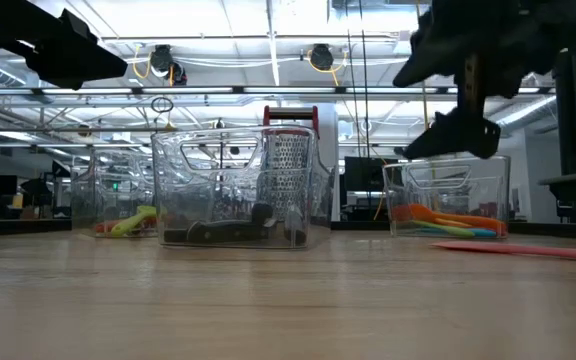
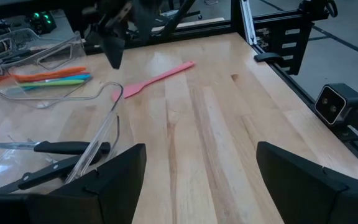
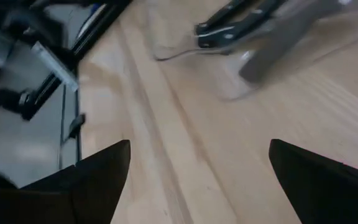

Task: Pick & Place Kitchen Items
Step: Put the pink spatula on the right transparent bin

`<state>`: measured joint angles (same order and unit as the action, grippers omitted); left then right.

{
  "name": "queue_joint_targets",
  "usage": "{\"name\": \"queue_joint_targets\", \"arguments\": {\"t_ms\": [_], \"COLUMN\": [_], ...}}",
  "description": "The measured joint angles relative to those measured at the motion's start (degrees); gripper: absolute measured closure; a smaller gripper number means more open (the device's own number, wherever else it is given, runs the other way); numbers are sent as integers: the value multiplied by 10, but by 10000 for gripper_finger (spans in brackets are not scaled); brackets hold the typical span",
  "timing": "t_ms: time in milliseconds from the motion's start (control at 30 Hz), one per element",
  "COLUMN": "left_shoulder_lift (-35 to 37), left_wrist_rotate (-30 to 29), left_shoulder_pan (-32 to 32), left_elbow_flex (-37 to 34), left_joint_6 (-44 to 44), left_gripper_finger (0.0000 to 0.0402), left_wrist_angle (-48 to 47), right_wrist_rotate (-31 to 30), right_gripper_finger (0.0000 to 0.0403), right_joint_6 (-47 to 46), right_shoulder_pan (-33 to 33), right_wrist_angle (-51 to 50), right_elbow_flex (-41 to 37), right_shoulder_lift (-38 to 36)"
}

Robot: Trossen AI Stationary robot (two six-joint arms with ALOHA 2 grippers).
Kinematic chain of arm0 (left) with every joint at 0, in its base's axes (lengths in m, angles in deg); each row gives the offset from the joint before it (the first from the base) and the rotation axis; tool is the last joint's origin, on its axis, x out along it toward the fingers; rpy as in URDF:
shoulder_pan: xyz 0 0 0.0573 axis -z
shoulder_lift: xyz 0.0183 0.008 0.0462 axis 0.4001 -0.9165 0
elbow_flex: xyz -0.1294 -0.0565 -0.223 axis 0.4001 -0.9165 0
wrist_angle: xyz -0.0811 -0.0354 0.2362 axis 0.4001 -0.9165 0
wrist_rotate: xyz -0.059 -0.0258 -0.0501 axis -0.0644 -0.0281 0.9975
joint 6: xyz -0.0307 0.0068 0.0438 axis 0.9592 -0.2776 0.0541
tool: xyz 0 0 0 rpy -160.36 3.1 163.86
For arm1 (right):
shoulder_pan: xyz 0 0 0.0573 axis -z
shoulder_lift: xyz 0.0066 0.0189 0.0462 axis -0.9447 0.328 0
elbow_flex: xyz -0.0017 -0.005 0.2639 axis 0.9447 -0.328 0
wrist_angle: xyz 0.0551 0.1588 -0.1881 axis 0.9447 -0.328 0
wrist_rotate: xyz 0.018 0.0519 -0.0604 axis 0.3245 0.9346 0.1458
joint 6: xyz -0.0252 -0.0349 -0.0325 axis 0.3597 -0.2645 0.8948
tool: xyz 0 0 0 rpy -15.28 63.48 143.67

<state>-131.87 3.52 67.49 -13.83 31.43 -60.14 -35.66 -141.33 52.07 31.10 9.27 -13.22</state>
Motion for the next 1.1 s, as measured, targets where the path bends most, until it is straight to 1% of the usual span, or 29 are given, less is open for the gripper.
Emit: {"name": "queue_joint_targets", "arguments": {"t_ms": [67,133,200,333,433,500,567,700,800,900,1000,1100], "left_shoulder_lift": [0,0,0,0,0,0,11,61,112,149,167,170], "left_wrist_rotate": [0,0,0,0,0,1,4,35,45,45,46,46], "left_shoulder_pan": [0,0,0,0,0,0,0,0,0,0,0,0], "left_elbow_flex": [0,0,0,0,-12,-29,-51,-106,-134,-149,-152,-152], "left_joint_6": [-5,-19,-33,-46,-46,-46,-52,-67,-70,-71,-75,-74], "left_gripper_finger": [94,94,94,94,94,94,94,94,94,94,94,94], "left_wrist_angle": [-4,-5,-4,-4,11,34,71,134,138,134,128,118], "right_wrist_rotate": [-2,-10,-31,-97,-105,-99,-76,-30,-27,-27,-2,4], "right_gripper_finger": [26,26,27,27,27,27,27,27,27,27,27,27], "right_joint_6": [18,18,10,-18,-60,-84,-98,-124,-137,-139,-119,-117], "right_shoulder_pan": [-8,-15,-26,-50,-58,-62,-60,-50,-40,-28,-19,-17], "right_wrist_angle": [-17,-70,-150,-339,-424,-453,-470,-525,-572,-567,-550,-544], "right_elbow_flex": [16,40,74,150,183,192,199,219,243,252,252,252], "right_shoulder_lift": [0,0,0,0,12,28,50,103,132,147,154,155]}}
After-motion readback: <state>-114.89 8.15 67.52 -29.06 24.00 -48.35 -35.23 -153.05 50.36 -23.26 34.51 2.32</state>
